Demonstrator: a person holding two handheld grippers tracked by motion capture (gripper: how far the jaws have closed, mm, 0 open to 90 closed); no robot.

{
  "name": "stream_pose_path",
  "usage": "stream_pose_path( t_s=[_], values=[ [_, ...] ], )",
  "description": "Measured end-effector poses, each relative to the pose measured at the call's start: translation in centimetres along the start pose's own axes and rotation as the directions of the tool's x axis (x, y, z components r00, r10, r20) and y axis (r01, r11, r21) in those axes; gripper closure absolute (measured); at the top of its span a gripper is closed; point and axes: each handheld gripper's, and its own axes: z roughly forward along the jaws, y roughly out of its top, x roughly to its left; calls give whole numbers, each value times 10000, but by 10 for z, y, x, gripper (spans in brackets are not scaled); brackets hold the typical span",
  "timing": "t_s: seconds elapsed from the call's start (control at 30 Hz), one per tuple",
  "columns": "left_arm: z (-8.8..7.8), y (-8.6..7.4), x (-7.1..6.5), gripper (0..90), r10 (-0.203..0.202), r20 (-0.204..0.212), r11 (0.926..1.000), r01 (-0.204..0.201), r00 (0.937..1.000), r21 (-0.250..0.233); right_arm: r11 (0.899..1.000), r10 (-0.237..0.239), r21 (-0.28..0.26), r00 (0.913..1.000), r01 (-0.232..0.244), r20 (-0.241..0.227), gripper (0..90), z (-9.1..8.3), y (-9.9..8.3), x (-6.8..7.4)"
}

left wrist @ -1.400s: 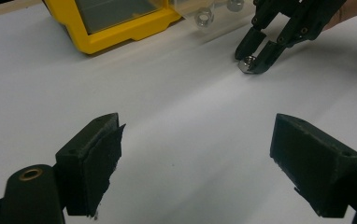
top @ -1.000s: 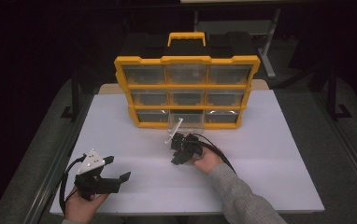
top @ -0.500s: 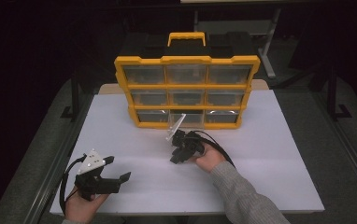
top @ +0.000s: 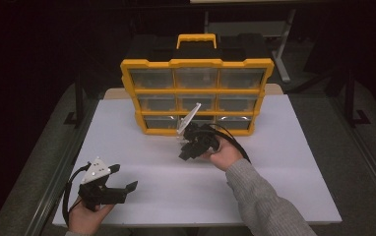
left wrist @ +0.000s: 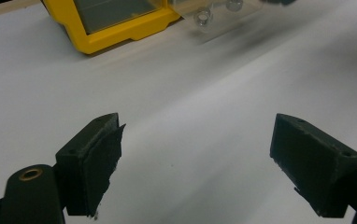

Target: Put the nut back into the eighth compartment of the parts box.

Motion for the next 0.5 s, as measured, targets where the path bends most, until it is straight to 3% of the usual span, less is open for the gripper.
stream_pose_path(
  t_s=[0.17, 0.5],
  values=[
    [0, 0, 1, 159, -8, 4, 10000, 8, 10000, 19, 9989, -62, -467, 9997, 72, 222, 665, -24, 11, -9],
    [-1, 0, 0, 159, -63, 12, 10000, 63, 10000, -24, 9977, 391, -590, 9966, -348, 725, 665, -50, 22, -33]
  ],
)
